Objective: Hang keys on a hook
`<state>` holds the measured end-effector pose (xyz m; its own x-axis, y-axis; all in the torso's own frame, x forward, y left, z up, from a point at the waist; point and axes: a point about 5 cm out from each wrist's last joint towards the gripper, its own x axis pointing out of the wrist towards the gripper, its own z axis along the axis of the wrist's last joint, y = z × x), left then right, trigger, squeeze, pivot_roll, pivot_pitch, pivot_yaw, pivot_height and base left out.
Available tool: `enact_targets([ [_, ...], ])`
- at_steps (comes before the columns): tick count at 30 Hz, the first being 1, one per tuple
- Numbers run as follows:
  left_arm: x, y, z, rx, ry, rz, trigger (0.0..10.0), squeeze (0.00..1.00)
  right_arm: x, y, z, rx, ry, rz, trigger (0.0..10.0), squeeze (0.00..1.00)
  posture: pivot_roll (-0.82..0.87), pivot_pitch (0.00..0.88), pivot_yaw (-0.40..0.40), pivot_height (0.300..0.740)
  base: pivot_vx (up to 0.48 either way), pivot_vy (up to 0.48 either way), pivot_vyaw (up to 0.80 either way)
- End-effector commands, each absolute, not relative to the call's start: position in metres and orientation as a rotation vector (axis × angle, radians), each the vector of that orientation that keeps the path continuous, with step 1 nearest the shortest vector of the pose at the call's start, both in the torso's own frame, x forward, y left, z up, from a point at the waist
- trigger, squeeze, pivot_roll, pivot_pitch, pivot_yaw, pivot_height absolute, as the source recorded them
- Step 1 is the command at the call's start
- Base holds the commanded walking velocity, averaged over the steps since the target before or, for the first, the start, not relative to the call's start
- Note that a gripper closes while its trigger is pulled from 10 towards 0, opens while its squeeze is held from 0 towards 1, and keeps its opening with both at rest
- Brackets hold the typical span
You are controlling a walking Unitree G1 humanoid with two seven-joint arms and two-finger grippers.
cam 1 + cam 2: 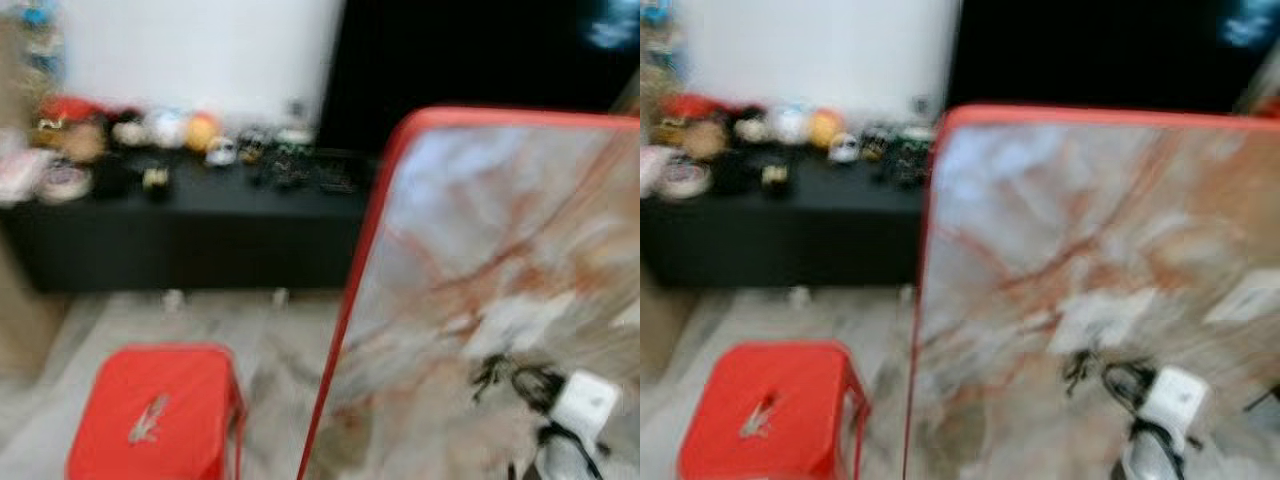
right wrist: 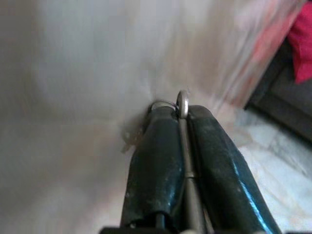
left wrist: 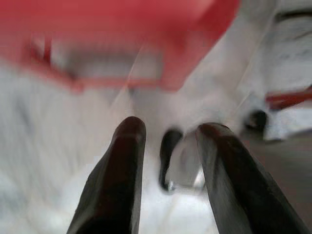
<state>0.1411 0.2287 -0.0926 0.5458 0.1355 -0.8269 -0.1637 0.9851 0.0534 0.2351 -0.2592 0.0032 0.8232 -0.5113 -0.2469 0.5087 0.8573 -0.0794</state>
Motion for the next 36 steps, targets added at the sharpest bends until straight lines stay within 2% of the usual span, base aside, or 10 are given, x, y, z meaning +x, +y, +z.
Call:
enact_targets([
  [1,0.135,0.220,-0.097,-0.036,1.002,0.145,10.0,0.00,0.236,-0.264,0.009,-0.028,0.236,-0.542,10.0,0.00,0.06,0.000,-0.083,0.714,0.000,0.000,0.00],
  [19,0.136,0.222,-0.096,-0.003,1.005,0.119,10.0,0.00,0.255,-0.269,0.045,-0.006,0.080,-0.588,10.0,0.00,0.05,0.000,-0.076,0.714,0.000,0.000,0.00],
  [29,0.136,0.222,-0.096,-0.002,1.004,0.122,10.0,0.00,0.255,-0.266,0.046,0.002,0.087,-0.586,10.0,0.00,0.06,0.000,-0.080,0.714,0.000,-0.458,0.00],
  [36,0.136,0.222,-0.096,-0.005,1.003,0.122,10.0,0.00,0.253,-0.266,0.045,0.002,0.091,-0.591,10.0,0.00,0.05,0.000,-0.078,0.714,0.000,0.000,0.00],
])
